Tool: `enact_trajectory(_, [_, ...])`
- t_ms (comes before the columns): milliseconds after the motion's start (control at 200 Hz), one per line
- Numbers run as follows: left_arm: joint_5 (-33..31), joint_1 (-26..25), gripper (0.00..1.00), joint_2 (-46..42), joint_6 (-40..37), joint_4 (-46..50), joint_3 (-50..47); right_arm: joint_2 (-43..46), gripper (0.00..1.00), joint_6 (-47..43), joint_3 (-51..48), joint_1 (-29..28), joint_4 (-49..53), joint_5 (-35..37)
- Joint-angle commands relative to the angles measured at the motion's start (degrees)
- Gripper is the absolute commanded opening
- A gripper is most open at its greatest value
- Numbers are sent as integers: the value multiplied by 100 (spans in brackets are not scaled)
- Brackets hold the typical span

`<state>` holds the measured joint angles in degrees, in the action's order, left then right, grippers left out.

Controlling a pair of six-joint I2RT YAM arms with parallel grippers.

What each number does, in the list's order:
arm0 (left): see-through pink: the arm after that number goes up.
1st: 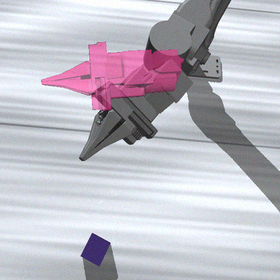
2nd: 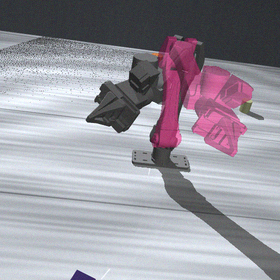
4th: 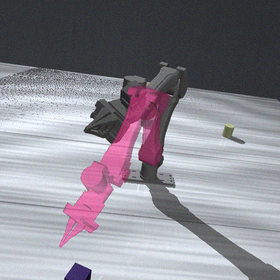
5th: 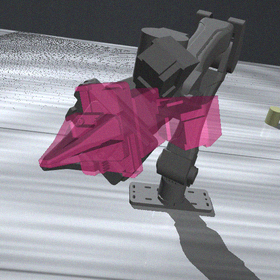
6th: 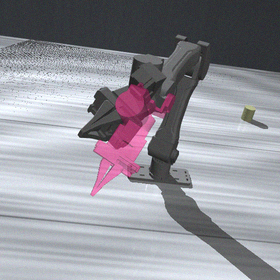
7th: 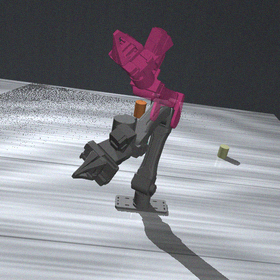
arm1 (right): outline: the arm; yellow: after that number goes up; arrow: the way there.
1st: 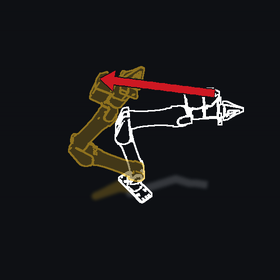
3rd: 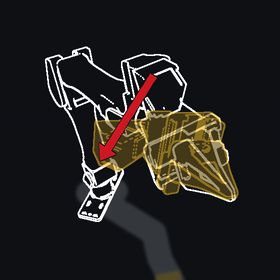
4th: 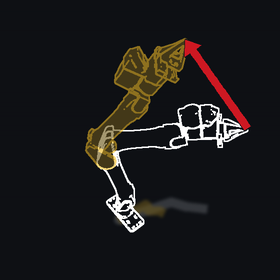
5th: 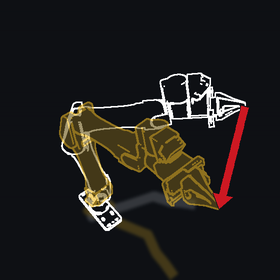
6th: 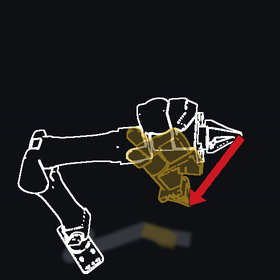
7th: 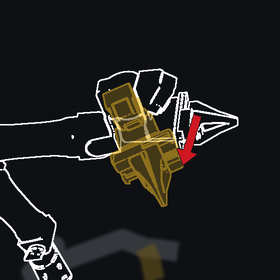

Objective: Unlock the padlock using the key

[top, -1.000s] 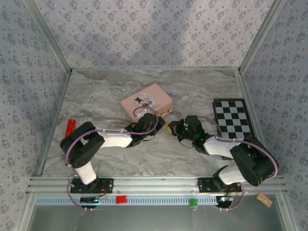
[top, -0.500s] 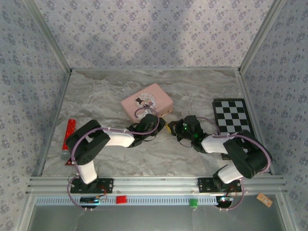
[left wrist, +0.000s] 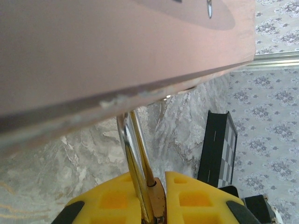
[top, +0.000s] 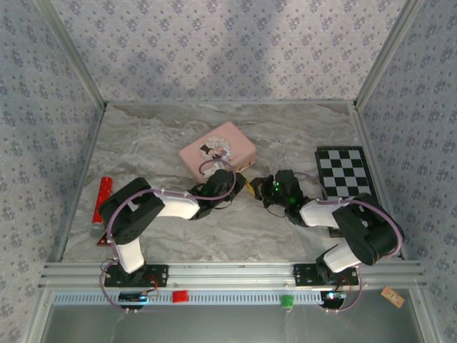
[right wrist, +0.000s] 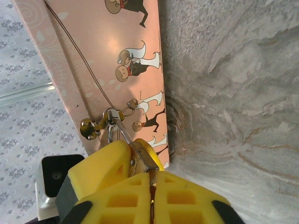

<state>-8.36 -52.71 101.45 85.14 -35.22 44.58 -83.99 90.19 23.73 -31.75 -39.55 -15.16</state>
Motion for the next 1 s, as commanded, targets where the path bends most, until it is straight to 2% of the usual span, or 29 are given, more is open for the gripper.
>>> enact_trajectory(0, [579, -185, 0, -677, -219, -56, -118, 469, 20, -508, 284, 212, 52, 187])
enact_trajectory(130, [493, -18, 0, -758, -177, -58, -303, 740, 39, -997, 221, 292, 710, 60])
enact_trajectory(290, [543, 114, 0, -719, -164, -82, -369, 840, 55, -1692, 209, 301, 1066, -296])
enact_trajectory(390, [601, 209, 0, -787, -209, 136, -397, 1056, 53, -2685, 351, 325, 1810, -434])
enact_trajectory(455, [646, 256, 0, -850, -244, 341, -426, 1312, 52, -3492, 398, 248, 2307, -272])
enact_trajectory(600, [853, 403, 0, -923, -135, 1069, -353, 2264, 56, -5349, -240, -362, 2076, 1091])
enact_trajectory(695, [1048, 524, 0, -934, -41, 1460, -271, 2646, 59, -7123, -190, -1064, 2323, 1948])
enact_trajectory(770, [1107, 576, 0, -990, 16, 1592, -270, 2527, 60, -8196, -151, -1599, 2138, 2429])
enact_trajectory(865, [1187, 629, 0, -1061, -6, 1849, -192, 2114, 59, -9299, -220, -2044, 1595, 2528])
enact_trajectory(994, [1240, 681, 0, -1216, -24, 2149, -168, 1455, 56, -10422, -455, -2211, 621, 2564])
